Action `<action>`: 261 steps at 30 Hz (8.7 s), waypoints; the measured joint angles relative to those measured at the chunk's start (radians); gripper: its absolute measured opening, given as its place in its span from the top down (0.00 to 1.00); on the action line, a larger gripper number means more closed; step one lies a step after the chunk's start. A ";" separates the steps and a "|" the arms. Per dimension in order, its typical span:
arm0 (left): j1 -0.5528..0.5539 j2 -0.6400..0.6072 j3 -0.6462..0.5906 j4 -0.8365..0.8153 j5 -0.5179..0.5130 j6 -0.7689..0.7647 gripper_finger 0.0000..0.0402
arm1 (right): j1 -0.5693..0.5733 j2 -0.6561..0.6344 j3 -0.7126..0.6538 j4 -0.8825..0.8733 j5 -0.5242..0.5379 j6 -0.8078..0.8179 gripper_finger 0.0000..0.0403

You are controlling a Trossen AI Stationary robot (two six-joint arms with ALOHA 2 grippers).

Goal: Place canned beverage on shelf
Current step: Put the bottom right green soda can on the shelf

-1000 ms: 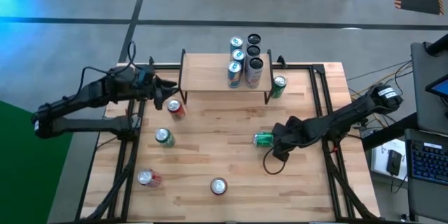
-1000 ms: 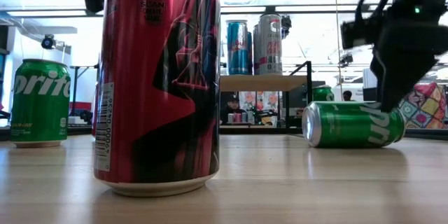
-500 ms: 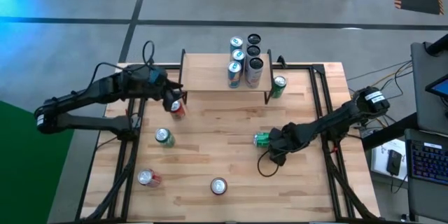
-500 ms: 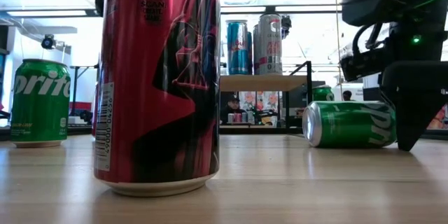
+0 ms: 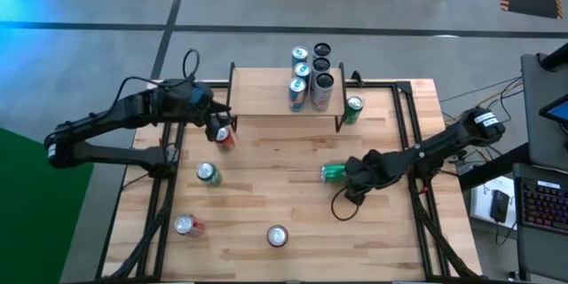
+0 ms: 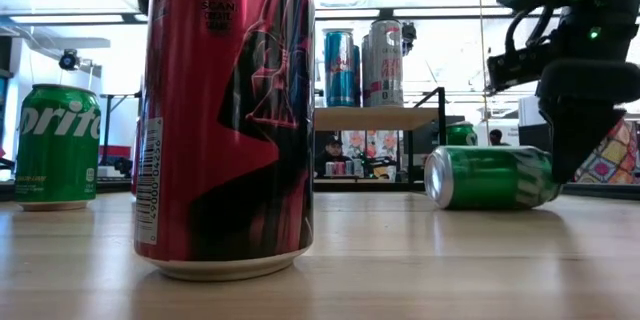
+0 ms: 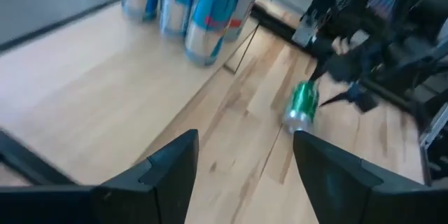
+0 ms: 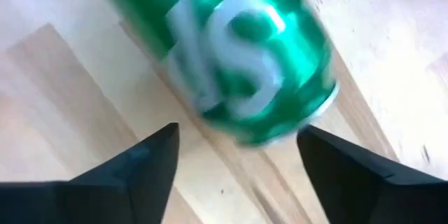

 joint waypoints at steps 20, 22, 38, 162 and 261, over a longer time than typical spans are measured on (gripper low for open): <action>-0.008 0.124 -0.001 -0.063 0.088 -0.024 0.45 | -0.099 0.052 -0.001 0.152 0.080 -0.325 0.08; -0.014 0.144 -0.001 -0.062 0.103 -0.025 0.45 | -0.116 0.068 -0.002 0.157 0.081 -0.336 0.11; -0.163 0.272 -0.005 -0.002 0.104 -0.069 0.48 | -0.128 0.039 0.020 0.040 0.012 -0.279 0.17; -0.278 0.856 0.648 -0.272 0.122 0.464 0.16 | -0.212 0.051 0.556 -0.145 -0.019 -0.419 0.49; -0.389 0.397 0.184 0.161 -0.431 -0.209 0.33 | 0.012 0.120 0.321 0.107 0.796 -0.121 0.26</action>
